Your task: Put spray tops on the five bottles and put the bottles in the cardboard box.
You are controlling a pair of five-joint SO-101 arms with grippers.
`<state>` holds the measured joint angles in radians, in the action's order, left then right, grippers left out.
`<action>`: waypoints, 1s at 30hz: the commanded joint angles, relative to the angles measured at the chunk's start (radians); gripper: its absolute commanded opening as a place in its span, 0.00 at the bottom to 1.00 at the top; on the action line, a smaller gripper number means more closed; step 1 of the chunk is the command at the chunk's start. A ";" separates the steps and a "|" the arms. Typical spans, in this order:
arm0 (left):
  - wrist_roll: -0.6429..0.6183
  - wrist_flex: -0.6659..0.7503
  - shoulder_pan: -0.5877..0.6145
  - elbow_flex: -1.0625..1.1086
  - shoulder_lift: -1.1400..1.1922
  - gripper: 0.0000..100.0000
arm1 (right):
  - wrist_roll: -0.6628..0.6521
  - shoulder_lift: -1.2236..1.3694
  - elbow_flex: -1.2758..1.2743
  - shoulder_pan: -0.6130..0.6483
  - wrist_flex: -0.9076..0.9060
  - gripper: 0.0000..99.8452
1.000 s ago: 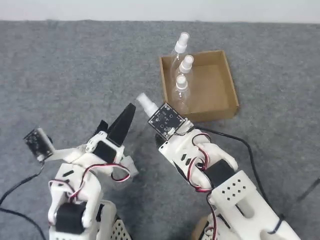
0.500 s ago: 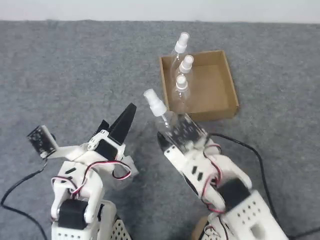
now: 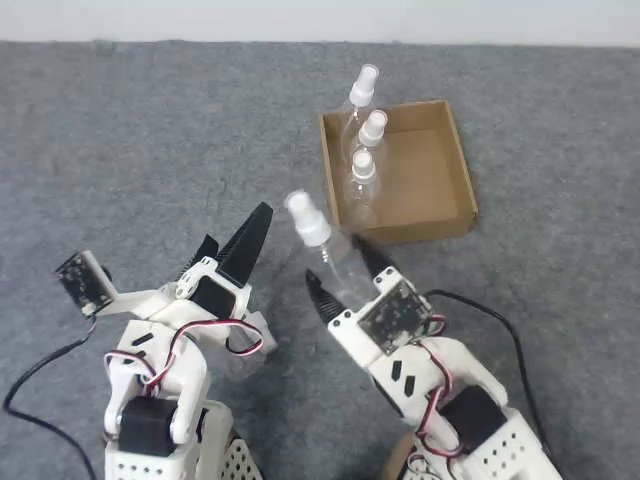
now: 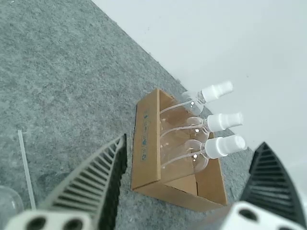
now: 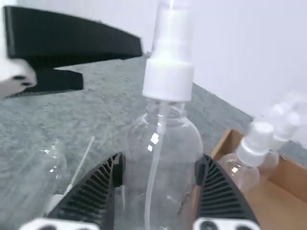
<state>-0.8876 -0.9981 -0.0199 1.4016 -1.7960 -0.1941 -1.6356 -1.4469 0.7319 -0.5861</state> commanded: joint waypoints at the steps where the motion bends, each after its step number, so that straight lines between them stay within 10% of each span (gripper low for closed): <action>1: -0.008 0.034 0.005 -0.004 0.006 0.38 | -0.057 -0.027 -0.031 0.047 0.090 0.09; 30: 0.072 0.029 -0.149 0.050 0.006 0.38 | -0.091 -0.030 -0.101 0.137 0.156 0.09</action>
<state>-0.8324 -0.9828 -0.1504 1.4584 -1.7975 -0.2708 -1.6387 -1.5650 0.8592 -0.4496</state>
